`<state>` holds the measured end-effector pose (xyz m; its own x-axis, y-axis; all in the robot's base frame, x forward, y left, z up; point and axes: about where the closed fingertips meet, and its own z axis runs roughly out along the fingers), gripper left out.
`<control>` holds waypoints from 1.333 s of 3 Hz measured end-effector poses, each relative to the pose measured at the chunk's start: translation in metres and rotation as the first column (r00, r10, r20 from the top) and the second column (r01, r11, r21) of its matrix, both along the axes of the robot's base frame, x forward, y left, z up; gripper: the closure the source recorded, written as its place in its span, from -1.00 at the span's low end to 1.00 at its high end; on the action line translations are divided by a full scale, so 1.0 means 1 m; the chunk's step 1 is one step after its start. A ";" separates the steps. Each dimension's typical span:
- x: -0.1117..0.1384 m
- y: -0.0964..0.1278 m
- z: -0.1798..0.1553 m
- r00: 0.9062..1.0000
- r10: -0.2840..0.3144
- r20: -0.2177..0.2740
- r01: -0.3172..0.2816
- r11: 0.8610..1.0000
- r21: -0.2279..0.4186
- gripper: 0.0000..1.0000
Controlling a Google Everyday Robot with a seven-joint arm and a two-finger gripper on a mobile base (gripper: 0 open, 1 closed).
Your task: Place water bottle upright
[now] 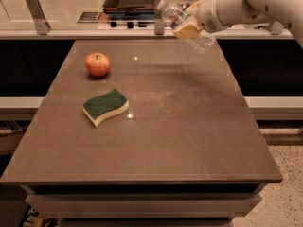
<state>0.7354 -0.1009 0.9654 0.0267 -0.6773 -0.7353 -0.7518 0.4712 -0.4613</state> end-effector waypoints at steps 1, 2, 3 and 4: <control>-0.004 -0.003 0.012 0.997 0.047 0.067 -0.050 0.997 0.059 1.00; -0.005 -0.005 0.023 0.987 0.110 0.117 -0.123 0.986 0.112 1.00; -0.004 -0.001 0.036 0.969 0.194 0.156 -0.217 0.965 0.150 1.00; -0.001 0.003 0.043 0.954 0.246 0.170 -0.276 0.944 0.182 1.00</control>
Offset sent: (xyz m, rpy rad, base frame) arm -0.0077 -0.0154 0.0454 0.1902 -0.1759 0.2001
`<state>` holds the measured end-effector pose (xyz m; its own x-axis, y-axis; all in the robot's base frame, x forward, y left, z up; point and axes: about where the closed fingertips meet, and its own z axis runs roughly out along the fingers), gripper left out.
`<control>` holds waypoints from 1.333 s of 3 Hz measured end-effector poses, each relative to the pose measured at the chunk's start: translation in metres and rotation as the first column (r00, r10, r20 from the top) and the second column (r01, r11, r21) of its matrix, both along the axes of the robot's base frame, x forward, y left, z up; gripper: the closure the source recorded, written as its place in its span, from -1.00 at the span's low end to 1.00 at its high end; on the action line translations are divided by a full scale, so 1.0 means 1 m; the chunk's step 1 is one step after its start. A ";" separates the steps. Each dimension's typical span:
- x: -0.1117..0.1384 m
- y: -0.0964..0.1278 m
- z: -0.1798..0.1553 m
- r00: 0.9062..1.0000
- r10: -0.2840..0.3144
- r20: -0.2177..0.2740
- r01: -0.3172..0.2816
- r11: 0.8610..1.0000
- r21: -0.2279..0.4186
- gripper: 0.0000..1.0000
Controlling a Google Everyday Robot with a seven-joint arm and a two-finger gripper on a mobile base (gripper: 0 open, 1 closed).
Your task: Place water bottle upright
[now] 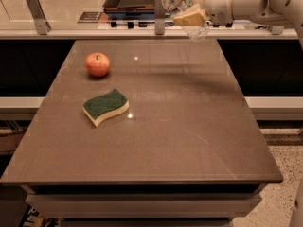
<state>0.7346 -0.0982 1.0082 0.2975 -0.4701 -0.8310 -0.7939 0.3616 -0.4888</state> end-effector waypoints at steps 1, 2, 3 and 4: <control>0.007 0.003 0.004 0.999 0.033 -0.020 -0.033 0.999 0.033 1.00; 0.016 0.008 0.002 0.997 0.054 -0.062 -0.050 0.997 0.059 1.00; 0.021 0.017 -0.006 0.991 0.078 -0.106 -0.069 0.994 0.084 1.00; 0.023 0.023 -0.014 0.986 0.111 -0.122 -0.095 0.987 0.131 1.00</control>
Offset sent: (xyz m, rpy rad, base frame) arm 0.0335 0.0027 0.0069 0.0885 0.1175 0.0641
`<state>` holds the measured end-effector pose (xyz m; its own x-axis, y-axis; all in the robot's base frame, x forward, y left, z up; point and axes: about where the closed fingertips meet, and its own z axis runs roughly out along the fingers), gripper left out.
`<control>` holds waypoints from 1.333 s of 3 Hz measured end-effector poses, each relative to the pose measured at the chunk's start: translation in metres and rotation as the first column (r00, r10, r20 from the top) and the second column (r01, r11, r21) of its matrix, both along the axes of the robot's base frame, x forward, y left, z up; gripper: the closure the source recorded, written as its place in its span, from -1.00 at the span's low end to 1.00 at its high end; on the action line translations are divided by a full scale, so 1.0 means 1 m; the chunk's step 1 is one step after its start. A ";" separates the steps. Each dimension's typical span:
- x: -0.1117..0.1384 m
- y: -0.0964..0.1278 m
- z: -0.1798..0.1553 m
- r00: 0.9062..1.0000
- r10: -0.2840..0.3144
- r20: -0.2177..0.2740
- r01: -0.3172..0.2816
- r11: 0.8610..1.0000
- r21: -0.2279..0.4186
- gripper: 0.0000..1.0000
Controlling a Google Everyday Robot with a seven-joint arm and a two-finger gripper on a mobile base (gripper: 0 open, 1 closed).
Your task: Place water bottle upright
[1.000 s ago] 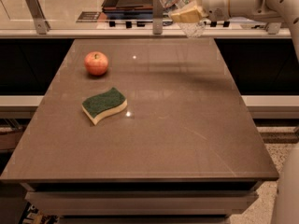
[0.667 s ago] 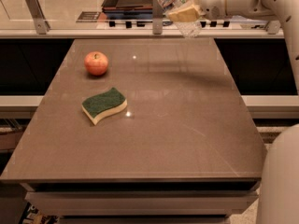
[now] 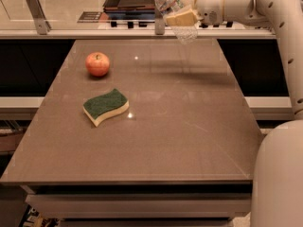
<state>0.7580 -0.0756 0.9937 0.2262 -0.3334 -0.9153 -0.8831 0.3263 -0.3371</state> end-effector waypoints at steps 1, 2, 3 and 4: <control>-0.003 0.003 -0.005 1.000 0.021 0.002 -0.022 0.997 0.071 1.00; -0.003 0.003 -0.005 1.000 0.022 0.002 -0.022 0.997 0.071 1.00; -0.003 0.005 -0.007 1.000 0.027 -0.001 -0.027 0.996 0.089 1.00; -0.006 0.004 -0.008 1.000 0.022 -0.007 -0.021 0.995 0.101 1.00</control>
Offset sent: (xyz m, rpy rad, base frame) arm -0.0017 0.0021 -0.0044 0.0577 -0.0003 0.0173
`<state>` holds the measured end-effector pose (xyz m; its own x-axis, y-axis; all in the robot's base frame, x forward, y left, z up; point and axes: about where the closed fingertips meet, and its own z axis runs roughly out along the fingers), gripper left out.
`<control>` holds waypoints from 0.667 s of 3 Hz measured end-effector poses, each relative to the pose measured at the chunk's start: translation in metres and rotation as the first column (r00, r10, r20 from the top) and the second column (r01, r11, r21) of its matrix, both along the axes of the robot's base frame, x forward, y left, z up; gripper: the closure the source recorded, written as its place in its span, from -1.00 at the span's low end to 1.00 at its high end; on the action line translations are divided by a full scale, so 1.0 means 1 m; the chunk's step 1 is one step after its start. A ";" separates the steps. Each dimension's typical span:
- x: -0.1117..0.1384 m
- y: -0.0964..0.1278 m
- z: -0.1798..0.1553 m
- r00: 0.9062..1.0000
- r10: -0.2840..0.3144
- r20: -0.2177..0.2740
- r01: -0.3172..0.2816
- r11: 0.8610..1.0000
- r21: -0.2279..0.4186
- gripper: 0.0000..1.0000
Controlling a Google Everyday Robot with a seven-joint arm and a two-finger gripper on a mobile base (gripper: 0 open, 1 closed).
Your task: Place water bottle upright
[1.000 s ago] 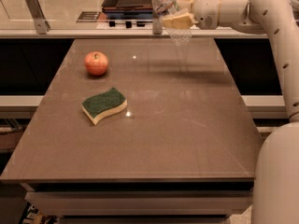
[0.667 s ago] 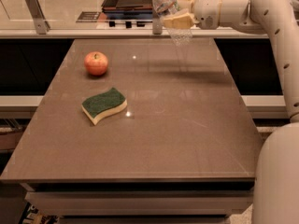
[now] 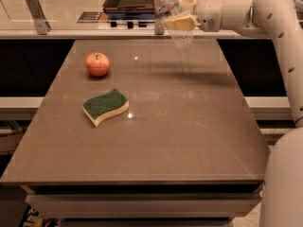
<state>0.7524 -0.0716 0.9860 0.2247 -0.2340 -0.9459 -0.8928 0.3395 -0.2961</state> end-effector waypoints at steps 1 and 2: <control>-0.003 -0.002 -0.004 1.000 -0.007 -0.013 0.008 1.000 0.009 1.00; -0.005 -0.003 -0.009 1.000 0.012 -0.018 -0.011 0.998 0.062 1.00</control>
Offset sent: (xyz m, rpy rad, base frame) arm -0.0081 -0.0132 -0.0146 0.1386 0.0236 0.0285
